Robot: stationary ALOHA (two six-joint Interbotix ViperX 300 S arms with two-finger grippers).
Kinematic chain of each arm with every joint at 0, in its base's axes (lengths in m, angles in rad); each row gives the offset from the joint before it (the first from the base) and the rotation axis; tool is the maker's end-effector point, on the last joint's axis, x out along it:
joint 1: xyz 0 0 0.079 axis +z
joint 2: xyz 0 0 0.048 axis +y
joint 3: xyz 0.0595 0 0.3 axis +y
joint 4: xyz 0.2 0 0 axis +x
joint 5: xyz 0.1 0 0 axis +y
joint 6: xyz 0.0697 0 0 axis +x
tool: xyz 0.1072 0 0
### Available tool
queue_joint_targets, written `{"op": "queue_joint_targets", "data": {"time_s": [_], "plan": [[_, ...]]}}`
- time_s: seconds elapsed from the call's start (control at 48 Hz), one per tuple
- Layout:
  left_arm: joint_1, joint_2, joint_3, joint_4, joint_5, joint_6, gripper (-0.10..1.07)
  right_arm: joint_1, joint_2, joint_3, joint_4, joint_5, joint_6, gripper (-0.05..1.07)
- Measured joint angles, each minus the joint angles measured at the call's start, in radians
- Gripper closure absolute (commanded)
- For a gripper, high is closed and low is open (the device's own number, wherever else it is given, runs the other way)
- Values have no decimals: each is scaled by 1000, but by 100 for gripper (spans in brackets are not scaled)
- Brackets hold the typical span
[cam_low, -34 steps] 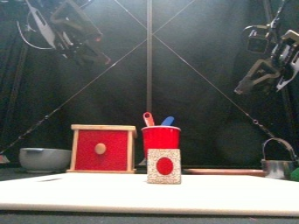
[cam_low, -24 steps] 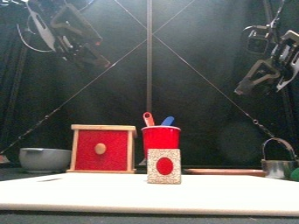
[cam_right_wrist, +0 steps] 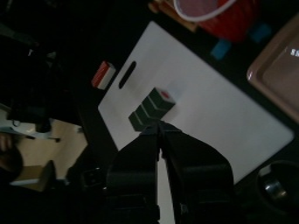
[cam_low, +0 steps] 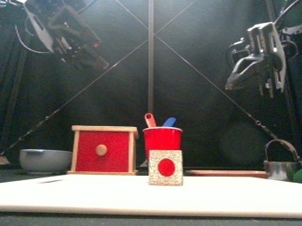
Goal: Place sushi roll upright
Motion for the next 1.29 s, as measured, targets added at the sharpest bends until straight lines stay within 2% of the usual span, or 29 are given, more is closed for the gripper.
{"op": "queue_joint_targets", "data": {"time_s": [0.312, 0.417, 0.646, 0.792, 0.958, 1.125, 1.292], "plan": [[0, -14, 38, -8, 0, 0, -1, 11, 103, -97, -46, 106, 288, 17], [0, -15, 46, -11, 0, -2, -1, 12, 147, -138, -51, 144, 393, 8], [3, -14, 74, -12, 0, 3, -1, 14, 270, -230, -64, 259, 601, 8], [14, -15, 89, -12, 0, 14, -1, 25, 351, -307, -133, 388, 698, 8], [28, -15, 97, -12, 0, 28, -1, 78, 460, -420, -311, 520, 842, 8], [48, -15, 107, -12, 0, 38, -1, 141, 577, -528, -502, 540, 1028, 8], [61, -17, 123, -14, 0, 38, -1, 172, 673, -603, -601, 538, 1166, 8]]}}
